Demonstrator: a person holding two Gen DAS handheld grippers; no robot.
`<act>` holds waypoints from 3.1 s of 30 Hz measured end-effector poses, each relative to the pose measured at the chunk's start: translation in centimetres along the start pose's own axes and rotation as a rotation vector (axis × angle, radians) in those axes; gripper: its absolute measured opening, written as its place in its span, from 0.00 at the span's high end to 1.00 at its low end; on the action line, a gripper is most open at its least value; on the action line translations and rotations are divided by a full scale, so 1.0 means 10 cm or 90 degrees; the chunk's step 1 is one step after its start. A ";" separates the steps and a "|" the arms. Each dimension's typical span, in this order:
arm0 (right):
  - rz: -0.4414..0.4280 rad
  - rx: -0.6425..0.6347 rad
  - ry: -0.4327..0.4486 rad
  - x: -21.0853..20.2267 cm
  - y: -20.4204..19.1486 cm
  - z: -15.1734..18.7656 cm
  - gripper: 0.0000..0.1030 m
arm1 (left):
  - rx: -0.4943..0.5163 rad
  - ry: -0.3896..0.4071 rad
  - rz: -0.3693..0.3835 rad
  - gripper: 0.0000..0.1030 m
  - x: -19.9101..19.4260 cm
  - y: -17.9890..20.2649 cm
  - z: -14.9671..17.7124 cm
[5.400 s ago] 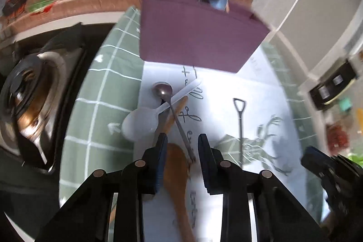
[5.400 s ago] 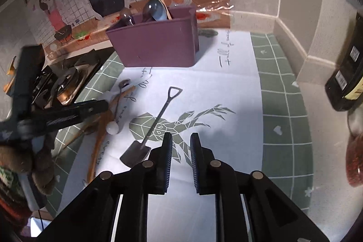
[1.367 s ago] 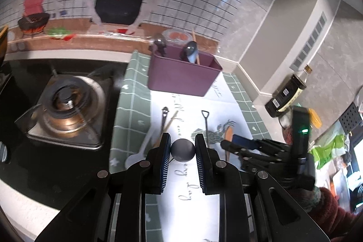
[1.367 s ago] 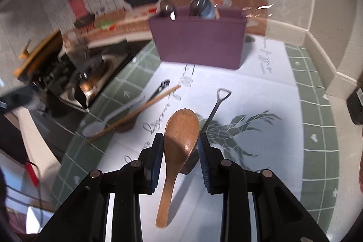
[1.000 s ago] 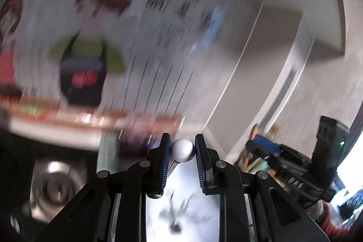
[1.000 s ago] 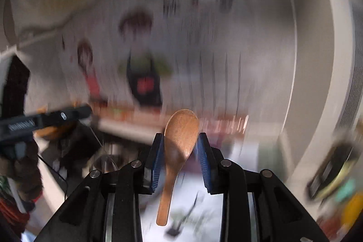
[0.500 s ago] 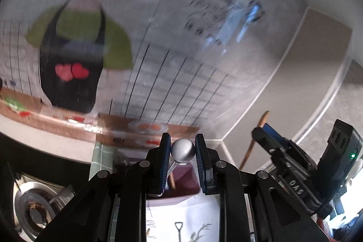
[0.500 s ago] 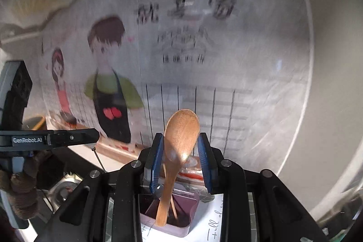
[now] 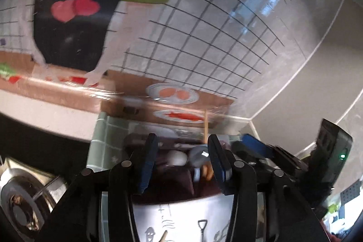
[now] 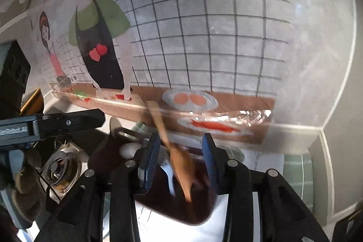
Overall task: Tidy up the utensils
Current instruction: 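Lift both spoons into the purple holder and open both grippers, then withdraw both grippers from the holder back over the tablecloth, then grasp the black smiley-face spoon handle with the right gripper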
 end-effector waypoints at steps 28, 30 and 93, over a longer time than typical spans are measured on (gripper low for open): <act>-0.067 0.054 -0.173 -1.04 -0.66 1.68 0.64 | 0.078 -0.106 -0.148 0.52 -0.83 -0.34 2.03; -0.067 0.054 -0.192 -1.01 -0.70 1.81 0.64 | 0.078 -0.104 -0.156 0.52 -0.88 -0.39 2.11; -0.173 -0.197 -0.256 -0.17 -1.88 1.75 0.68 | 0.010 -0.067 -0.208 0.52 -1.73 -0.90 2.71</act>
Point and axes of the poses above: each gripper's, at about its wrist camera, not at the fingertips, and x roughly the way its jaws point, y to its right, z to its underside, the point moved 2 cm from there along x, roughly the way its jaws point, and after that the axes turned 7 degrees about -x, right-handed, at the moved point
